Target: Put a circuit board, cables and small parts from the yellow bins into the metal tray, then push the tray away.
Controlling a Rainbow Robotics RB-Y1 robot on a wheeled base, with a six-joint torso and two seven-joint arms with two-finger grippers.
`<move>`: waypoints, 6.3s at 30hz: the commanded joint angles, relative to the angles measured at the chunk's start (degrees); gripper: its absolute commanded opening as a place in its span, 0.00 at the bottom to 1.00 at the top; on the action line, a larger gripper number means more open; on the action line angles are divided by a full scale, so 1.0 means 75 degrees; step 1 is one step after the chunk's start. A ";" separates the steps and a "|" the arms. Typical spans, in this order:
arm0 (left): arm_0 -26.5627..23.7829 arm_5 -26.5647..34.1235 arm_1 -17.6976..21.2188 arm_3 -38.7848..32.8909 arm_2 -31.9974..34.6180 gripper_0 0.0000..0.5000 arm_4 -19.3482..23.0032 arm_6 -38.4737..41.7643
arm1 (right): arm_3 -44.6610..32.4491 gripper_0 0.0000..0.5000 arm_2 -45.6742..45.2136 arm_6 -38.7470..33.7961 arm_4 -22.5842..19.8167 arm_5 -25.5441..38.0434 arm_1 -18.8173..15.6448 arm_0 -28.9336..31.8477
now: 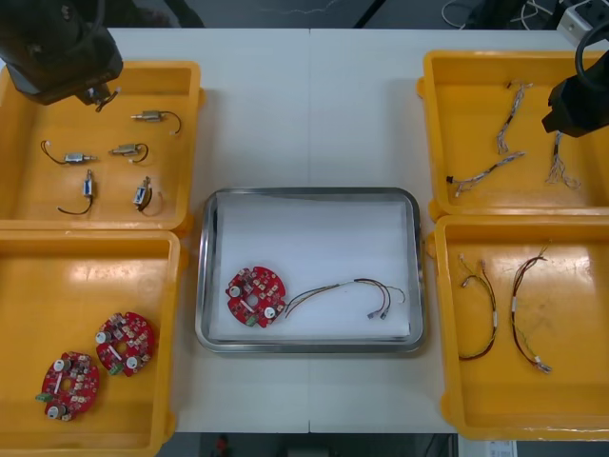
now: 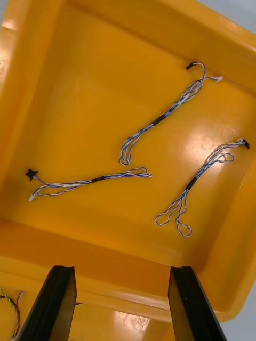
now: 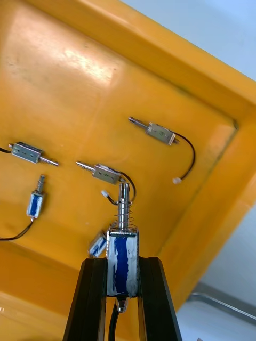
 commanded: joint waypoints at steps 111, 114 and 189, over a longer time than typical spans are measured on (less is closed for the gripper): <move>0.1137 -0.0293 0.0368 -0.0653 0.0971 1.00 0.0015 0.2413 | 0.7820 0.00 -0.0798 -0.1324 0.0863 -0.3957 -0.1010 -0.2209; 0.1055 -0.0668 0.0450 -0.0149 0.0995 1.00 -0.0067 0.2378 | 0.7046 0.00 -0.0809 -0.1348 0.1015 -0.3312 -0.1034 -0.2057; 0.0352 -0.4735 -0.0089 0.4609 -0.0095 0.00 -0.0629 0.2062 | -0.2259 0.00 0.6409 0.1969 -0.1669 -0.2363 0.0126 0.0392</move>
